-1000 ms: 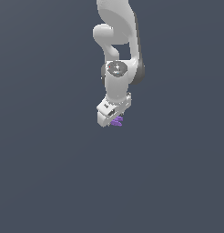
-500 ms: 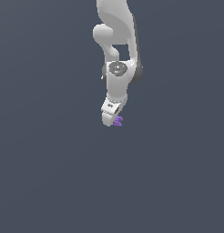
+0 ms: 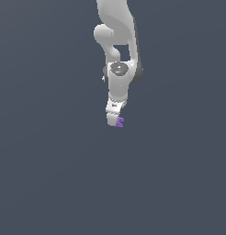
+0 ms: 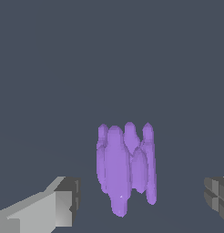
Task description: Pick up the object and move it to a goal position.
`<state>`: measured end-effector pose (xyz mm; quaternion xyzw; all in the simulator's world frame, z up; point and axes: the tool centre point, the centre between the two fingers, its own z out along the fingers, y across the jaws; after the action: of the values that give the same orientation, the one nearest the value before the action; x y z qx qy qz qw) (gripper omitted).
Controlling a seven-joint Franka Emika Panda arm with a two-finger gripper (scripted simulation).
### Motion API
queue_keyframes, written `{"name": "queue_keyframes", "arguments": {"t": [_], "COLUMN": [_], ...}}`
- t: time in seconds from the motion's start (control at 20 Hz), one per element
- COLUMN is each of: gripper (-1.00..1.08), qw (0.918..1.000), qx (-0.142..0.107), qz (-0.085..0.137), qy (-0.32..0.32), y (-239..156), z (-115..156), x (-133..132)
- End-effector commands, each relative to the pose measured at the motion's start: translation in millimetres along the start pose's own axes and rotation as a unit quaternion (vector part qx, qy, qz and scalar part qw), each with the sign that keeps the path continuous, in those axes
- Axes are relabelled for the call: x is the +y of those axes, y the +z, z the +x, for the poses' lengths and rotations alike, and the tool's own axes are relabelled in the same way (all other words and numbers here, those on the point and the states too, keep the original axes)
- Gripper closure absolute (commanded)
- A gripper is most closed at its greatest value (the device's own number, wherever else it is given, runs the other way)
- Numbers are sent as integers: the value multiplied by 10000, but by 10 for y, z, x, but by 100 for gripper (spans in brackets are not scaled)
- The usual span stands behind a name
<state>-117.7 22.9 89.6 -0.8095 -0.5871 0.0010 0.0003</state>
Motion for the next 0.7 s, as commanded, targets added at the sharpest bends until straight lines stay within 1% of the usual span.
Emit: {"name": "queue_keyframes", "arguments": {"t": [0.0, 0.2, 0.45, 0.65], "gripper": [-92, -92, -92, -92], "qw": [9999, 9996, 9997, 9996], "qx": [4, 6, 5, 6], "qz": [-5, -9, -7, -7], "qy": [-151, -268, -259, -265], "y": [13, 24, 36, 128], "z": [-4, -8, -9, -9], "x": [-28, -51, -51, -56]}}
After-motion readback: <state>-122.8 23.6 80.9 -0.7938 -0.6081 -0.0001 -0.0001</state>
